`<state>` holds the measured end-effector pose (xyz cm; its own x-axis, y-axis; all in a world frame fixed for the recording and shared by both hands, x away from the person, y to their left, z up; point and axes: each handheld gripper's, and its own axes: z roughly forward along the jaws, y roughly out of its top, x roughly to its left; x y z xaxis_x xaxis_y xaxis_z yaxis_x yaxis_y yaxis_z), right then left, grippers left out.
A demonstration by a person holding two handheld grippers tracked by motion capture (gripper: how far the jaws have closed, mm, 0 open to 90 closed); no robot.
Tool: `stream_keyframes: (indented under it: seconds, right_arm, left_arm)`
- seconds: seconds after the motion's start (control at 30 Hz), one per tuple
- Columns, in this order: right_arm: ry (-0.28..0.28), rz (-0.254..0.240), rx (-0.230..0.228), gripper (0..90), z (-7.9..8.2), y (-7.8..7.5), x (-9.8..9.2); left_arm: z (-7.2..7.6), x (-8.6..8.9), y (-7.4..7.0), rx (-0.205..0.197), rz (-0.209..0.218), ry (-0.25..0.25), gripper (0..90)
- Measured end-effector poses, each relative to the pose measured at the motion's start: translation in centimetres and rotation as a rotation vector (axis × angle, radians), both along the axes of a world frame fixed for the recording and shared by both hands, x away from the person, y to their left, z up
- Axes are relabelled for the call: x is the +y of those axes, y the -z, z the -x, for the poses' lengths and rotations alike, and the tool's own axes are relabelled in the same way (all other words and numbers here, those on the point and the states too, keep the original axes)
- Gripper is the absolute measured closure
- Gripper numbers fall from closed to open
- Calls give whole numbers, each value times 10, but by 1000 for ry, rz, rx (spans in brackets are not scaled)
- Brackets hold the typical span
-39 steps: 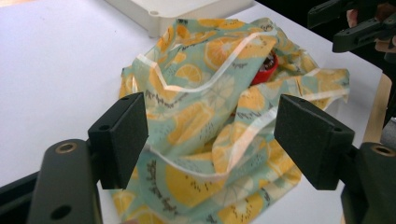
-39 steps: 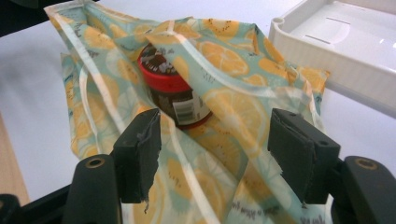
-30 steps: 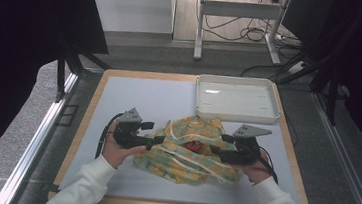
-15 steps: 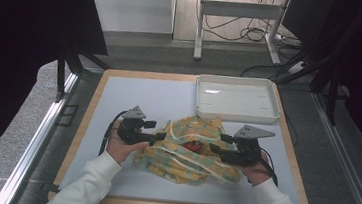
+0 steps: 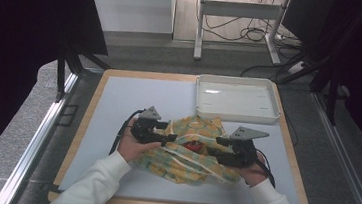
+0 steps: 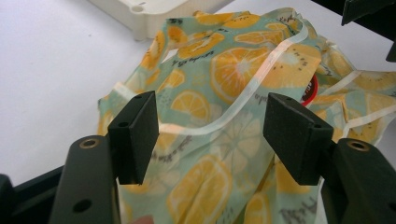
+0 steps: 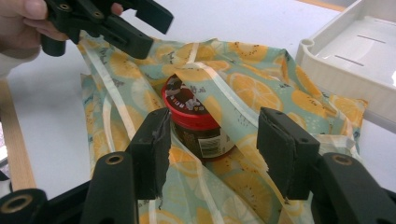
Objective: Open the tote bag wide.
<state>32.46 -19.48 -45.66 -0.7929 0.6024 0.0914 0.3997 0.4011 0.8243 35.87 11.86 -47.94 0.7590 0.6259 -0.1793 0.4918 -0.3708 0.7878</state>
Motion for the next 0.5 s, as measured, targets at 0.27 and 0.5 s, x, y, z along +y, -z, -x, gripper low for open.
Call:
stream_keyframes:
  seconds: [0.27,0.5]
  right_arm:
    - [1,7,5,448,0,3,-1]
    - [5,8,8,447,0,4,-2]
  left_arm:
    - [2,-8,3,3,-33,61,347]
    - [8,-14,-5,-17,-34,83,353]
